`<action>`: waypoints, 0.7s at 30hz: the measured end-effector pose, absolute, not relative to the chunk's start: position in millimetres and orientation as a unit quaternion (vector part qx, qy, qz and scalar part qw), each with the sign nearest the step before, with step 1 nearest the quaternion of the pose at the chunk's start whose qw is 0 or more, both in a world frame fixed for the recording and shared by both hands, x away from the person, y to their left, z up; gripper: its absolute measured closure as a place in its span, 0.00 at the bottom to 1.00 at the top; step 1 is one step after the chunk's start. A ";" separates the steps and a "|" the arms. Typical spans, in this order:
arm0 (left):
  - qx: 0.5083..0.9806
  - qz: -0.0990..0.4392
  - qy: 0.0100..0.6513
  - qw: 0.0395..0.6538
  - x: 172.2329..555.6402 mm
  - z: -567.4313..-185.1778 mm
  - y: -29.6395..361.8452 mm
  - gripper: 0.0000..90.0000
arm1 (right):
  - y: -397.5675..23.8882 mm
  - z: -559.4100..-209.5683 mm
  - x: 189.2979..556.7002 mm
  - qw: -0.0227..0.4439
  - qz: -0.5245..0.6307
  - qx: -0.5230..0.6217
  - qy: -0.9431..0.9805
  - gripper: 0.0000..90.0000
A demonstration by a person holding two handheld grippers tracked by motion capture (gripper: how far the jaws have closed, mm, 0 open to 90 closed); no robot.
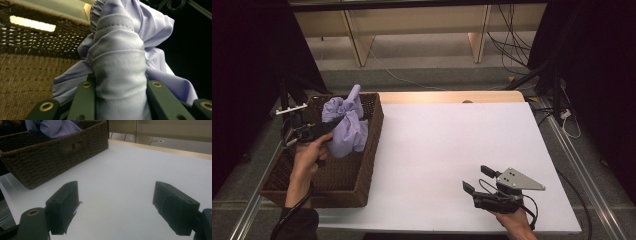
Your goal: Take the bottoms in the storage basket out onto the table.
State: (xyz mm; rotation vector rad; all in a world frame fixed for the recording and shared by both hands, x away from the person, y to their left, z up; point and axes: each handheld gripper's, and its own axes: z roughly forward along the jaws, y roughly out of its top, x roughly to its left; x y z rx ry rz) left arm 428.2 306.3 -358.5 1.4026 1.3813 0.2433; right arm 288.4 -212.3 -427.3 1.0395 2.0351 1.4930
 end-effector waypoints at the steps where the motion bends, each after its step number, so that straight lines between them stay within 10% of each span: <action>1: 0.593 0.101 0.577 0.552 427.2 -355.7 304.1 0.78 | -212.3 -427.1 288.1 0.203 0.535 0.373 0.730 0.24; 21: 0.613 0.068 0.524 0.587 421.5 -336.1 268.0 0.78 | -212.2 -426.9 288.0 0.206 0.536 0.372 0.729 0.24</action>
